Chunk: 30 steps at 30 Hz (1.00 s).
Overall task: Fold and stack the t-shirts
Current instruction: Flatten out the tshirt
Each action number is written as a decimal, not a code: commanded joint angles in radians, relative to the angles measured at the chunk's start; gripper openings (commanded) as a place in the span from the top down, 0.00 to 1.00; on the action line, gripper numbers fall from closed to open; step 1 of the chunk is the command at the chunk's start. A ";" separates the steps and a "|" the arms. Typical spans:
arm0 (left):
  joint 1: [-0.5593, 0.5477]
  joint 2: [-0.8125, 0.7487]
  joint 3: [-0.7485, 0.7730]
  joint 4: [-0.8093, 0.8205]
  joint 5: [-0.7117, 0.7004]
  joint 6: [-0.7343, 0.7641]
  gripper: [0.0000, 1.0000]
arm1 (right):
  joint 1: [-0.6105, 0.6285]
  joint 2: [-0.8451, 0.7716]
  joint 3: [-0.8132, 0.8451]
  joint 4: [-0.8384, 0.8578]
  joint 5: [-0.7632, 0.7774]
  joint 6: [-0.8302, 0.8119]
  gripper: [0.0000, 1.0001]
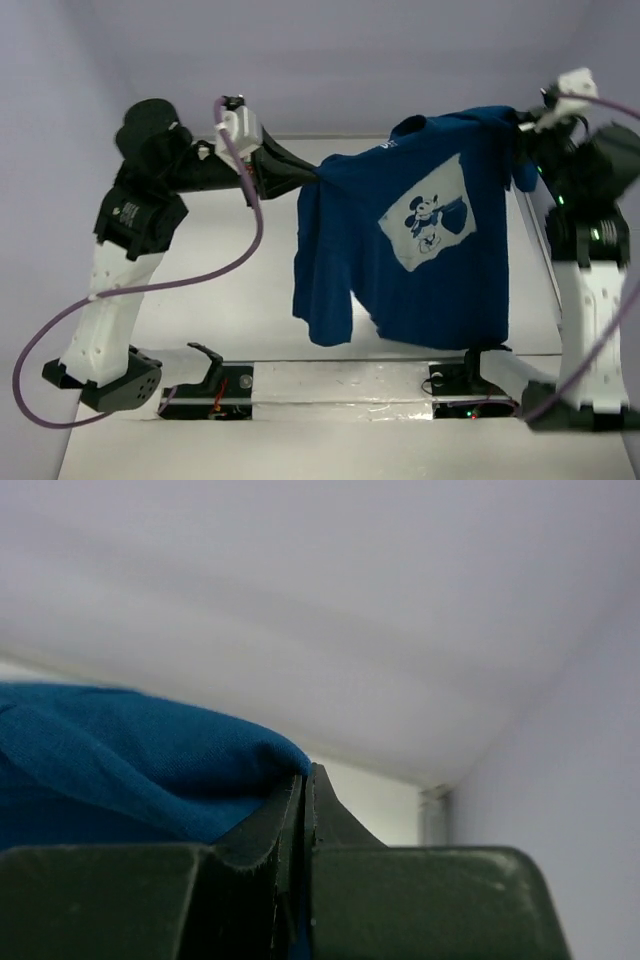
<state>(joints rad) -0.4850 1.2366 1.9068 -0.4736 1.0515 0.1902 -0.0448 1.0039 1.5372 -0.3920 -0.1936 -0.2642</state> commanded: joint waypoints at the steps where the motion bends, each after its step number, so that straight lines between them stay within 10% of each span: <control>1: 0.000 0.024 -0.084 0.000 -0.040 0.104 1.00 | -0.007 0.253 0.108 -0.020 -0.108 0.028 1.00; 17: 0.203 0.076 -0.594 0.179 -0.361 0.319 1.00 | 0.207 1.218 0.882 -0.363 -0.100 0.022 1.00; 30: 0.316 0.208 -0.778 0.352 -0.493 0.298 1.00 | 0.319 1.041 0.536 -0.277 0.137 -0.020 0.74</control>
<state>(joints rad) -0.1856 1.4502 1.1278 -0.2188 0.5861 0.4957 0.3008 2.2013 2.1712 -0.7315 -0.1810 -0.2474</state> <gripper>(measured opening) 0.032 0.255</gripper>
